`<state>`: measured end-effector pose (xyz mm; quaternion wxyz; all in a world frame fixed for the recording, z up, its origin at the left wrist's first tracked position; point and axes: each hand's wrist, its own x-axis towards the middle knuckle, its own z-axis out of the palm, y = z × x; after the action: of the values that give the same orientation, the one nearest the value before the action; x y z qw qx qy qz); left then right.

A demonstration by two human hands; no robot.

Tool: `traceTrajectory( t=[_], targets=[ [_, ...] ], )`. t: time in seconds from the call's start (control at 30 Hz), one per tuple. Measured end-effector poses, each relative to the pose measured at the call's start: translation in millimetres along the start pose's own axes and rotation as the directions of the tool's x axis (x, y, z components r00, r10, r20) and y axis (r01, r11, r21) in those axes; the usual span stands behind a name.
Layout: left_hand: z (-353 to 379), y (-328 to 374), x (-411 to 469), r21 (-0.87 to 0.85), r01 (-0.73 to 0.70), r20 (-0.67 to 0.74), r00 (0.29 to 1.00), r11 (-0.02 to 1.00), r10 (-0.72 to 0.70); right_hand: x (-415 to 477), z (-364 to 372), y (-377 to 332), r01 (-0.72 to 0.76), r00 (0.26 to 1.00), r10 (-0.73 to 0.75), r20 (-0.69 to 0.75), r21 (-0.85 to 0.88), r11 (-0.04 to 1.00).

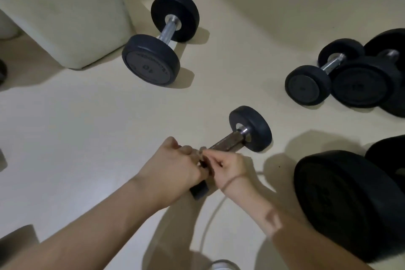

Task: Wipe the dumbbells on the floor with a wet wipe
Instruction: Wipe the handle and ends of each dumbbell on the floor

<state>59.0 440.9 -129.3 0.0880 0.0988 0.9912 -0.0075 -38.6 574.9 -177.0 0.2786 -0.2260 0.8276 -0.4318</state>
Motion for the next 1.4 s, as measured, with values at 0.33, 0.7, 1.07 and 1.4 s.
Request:
traceTrajectory(
  t=[0.33,0.7,1.07,1.4],
  targets=[
    [26,11,-19,-0.335,0.030,-0.148,0.985,0.942,-0.084,-2,10,19,-0.013,0.999,0.010,0.039,0.077,0.997],
    [48,35,-33,-0.854,0.440,0.147,0.717,0.279,-0.681,11,1,12,0.223,0.975,-0.214,0.067,-0.393,0.892],
    [52,73,-29,-0.701,0.471,-0.039,0.725,0.536,-0.687,3,-29,30,-0.051,0.981,0.007,-0.193,-0.222,0.974],
    [53,65,-23,-0.694,0.448,0.027,0.798,0.563,-0.602,-3,-40,34,-0.014,0.980,-0.024,-0.200,-0.186,0.982]
  ],
)
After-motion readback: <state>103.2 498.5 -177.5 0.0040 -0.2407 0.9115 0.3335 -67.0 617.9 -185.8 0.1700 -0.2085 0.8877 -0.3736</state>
